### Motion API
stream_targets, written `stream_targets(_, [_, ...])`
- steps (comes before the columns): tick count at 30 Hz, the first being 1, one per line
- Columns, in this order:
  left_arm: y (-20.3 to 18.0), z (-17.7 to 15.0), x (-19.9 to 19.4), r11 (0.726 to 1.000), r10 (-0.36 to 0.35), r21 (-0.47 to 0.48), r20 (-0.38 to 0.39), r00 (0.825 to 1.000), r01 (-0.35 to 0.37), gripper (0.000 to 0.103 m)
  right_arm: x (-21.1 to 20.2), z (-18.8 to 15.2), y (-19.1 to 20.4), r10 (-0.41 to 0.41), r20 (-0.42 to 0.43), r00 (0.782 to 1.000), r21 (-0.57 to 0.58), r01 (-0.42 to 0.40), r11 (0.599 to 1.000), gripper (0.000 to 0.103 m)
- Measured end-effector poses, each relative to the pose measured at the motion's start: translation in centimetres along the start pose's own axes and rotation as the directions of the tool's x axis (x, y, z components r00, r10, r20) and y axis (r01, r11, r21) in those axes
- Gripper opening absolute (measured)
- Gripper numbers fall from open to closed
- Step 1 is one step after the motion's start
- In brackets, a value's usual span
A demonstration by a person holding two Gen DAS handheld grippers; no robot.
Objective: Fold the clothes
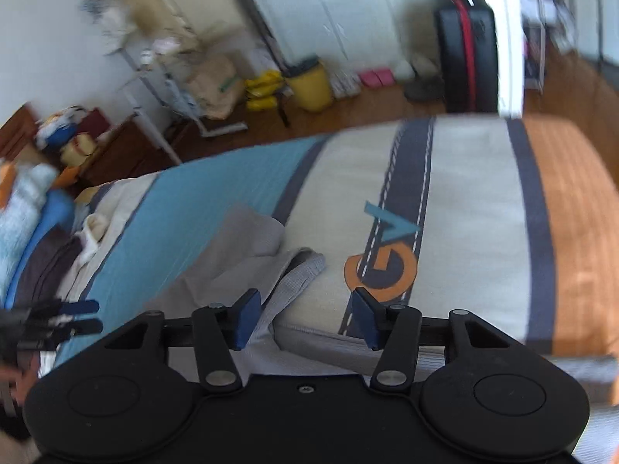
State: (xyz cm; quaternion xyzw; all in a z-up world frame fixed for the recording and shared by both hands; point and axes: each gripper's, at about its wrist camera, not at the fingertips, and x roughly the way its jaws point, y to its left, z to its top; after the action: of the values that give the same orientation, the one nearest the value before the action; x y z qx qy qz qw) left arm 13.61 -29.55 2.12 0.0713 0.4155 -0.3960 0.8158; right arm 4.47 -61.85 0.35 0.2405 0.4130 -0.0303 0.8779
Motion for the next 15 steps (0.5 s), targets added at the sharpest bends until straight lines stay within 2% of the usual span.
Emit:
stream_targets(3, [-0.4, 0.4, 2.8, 0.995, 0.021, 0.094, -0.036, 0.999, -0.017, 0.067, 4.8, 0.4, -0.4, 0.014, -0.052, 0.999, 0.097, -0.008, 0.995, 0.057])
stream_targets(5, [-0.7, 0.7, 4.6, 0.987, 0.036, 0.157, -0.059, 0.998, -0.027, 0.067, 7.4, -0.4, -0.4, 0.002, -0.062, 0.998, 0.144, 0.007, 0.990, 0.041])
stream_targets(7, [-0.9, 1.0, 6.4, 0.975, 0.053, 0.219, -0.081, 0.995, -0.034, 0.067, 9.4, -1.6, -0.4, -0.025, -0.070, 0.997, 0.170, 0.037, 0.985, 0.033])
stream_targets(8, [-0.8, 1.1, 7.2, 0.971, 0.055, 0.237, -0.090, 0.994, -0.032, 0.067, 10.3, -2.2, -0.5, -0.039, -0.075, 0.996, 0.179, 0.052, 0.982, 0.033])
stream_targets(9, [-0.3, 1.2, 7.5, 0.973, 0.041, 0.229, -0.093, 0.995, -0.019, 0.067, 11.1, -2.7, -0.6, -0.048, -0.078, 0.996, 0.189, 0.062, 0.980, 0.033])
stream_targets(12, [1.5, 1.4, 8.6, 0.979, -0.002, 0.201, -0.103, 0.995, 0.023, 0.067, 12.0, -3.3, -1.0, -0.010, -0.054, 0.998, 0.240, 0.023, 0.970, 0.035])
stream_targets(15, [3.2, 1.6, 9.7, 0.983, -0.045, 0.174, -0.111, 0.993, 0.064, 0.065, 12.3, -3.4, -1.4, 0.037, -0.040, 0.999, 0.240, -0.027, 0.970, 0.035])
